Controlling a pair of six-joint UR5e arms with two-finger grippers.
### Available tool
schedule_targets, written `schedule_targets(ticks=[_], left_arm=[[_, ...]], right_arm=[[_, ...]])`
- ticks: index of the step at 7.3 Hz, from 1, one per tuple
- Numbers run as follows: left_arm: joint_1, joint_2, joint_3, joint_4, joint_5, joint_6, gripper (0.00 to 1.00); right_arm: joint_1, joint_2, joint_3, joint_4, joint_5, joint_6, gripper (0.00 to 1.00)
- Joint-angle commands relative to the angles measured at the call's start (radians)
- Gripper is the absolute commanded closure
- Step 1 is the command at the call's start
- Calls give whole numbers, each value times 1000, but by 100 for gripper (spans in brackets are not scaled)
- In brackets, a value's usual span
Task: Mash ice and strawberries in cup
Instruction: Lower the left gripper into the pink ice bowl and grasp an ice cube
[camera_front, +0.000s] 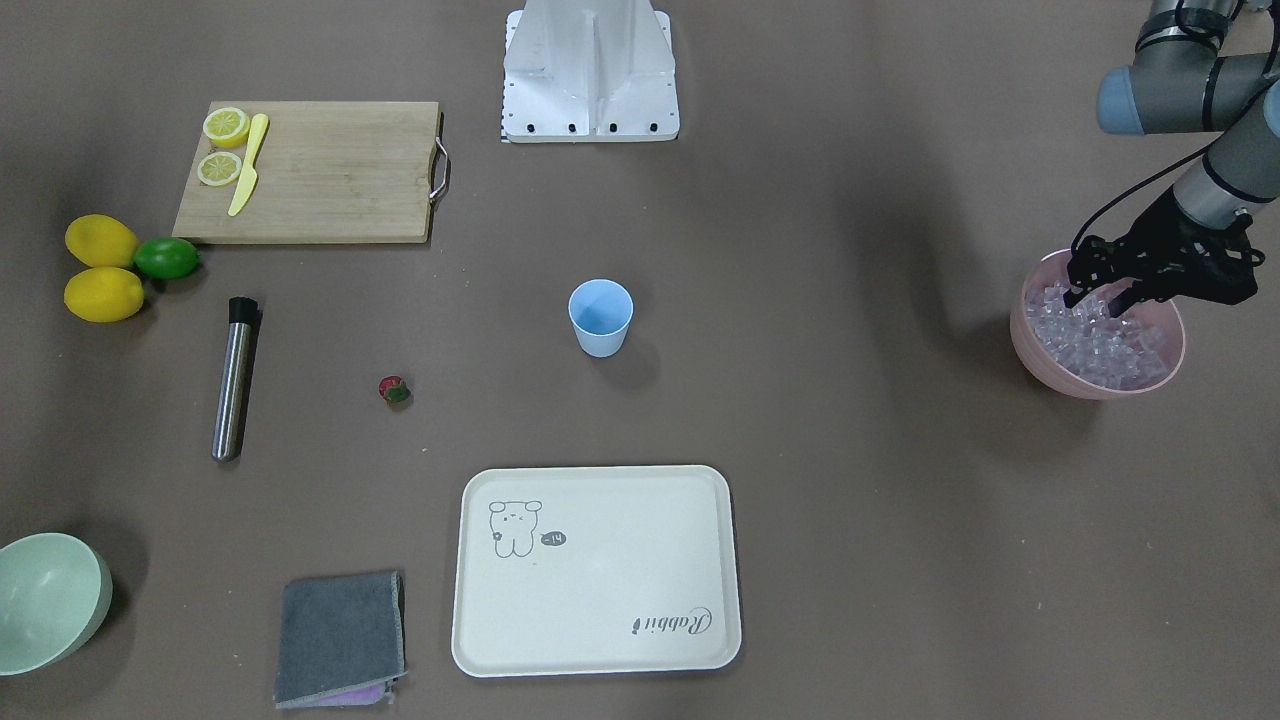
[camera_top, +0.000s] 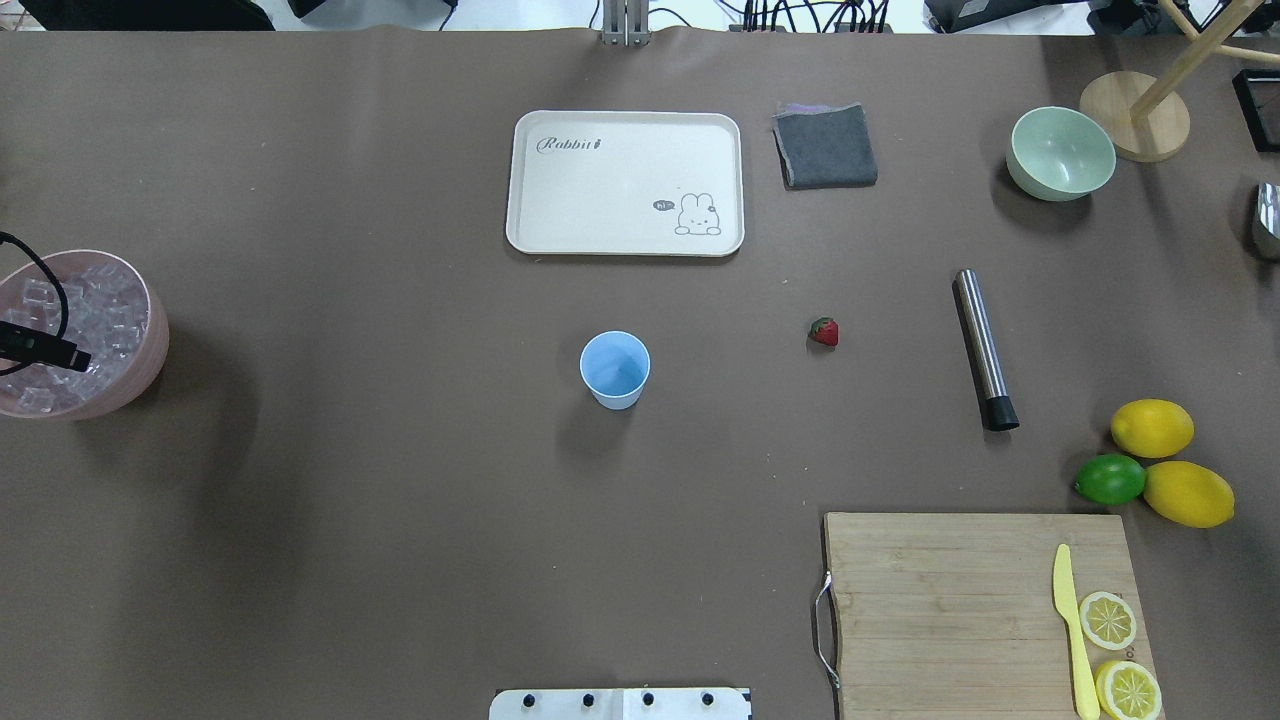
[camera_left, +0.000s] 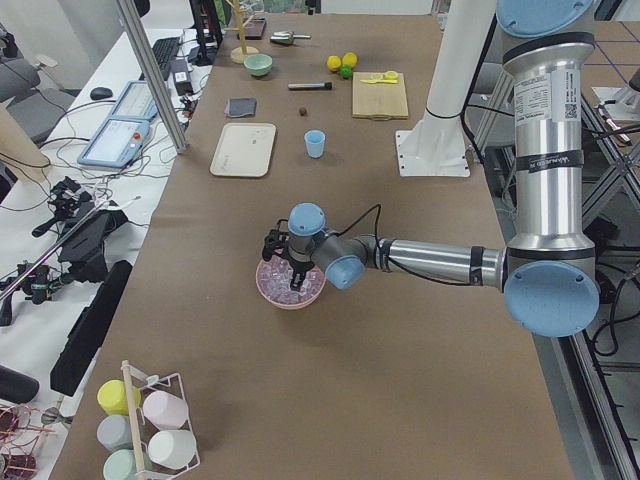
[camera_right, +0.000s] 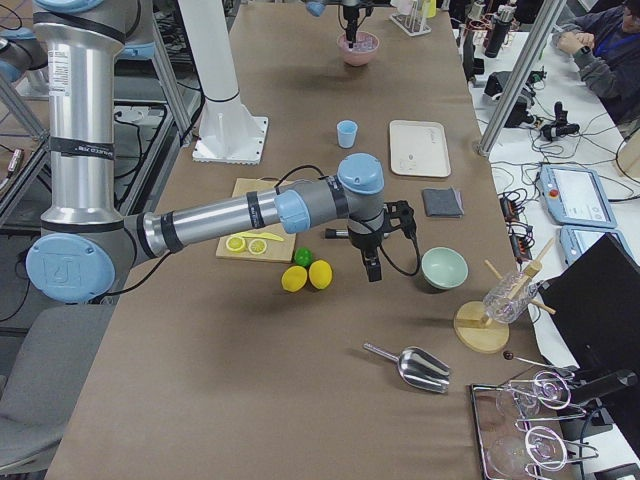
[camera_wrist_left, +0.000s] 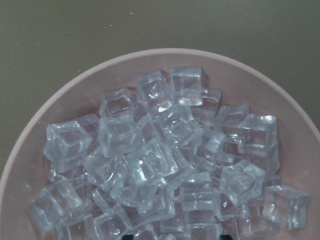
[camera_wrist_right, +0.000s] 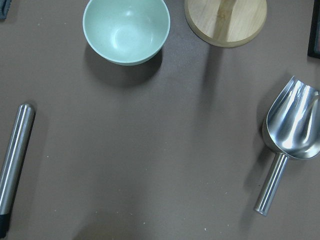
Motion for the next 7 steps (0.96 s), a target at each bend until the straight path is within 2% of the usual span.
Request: schedule_targets(ticks=[1, 5, 6, 7], left_arm=[[1, 0, 4, 1, -2, 1, 40], [7, 0, 12, 0, -3, 7, 46], [8, -1, 12, 0, -3, 8, 49], [7, -2, 10, 0, -6, 7, 58]], right_arm=[[-1, 0, 0, 0, -2, -1, 0], [-1, 0, -2, 0, -3, -6, 0], [-1, 0, 0, 0, -3, -6, 0], [-1, 0, -2, 0, -3, -6, 0]])
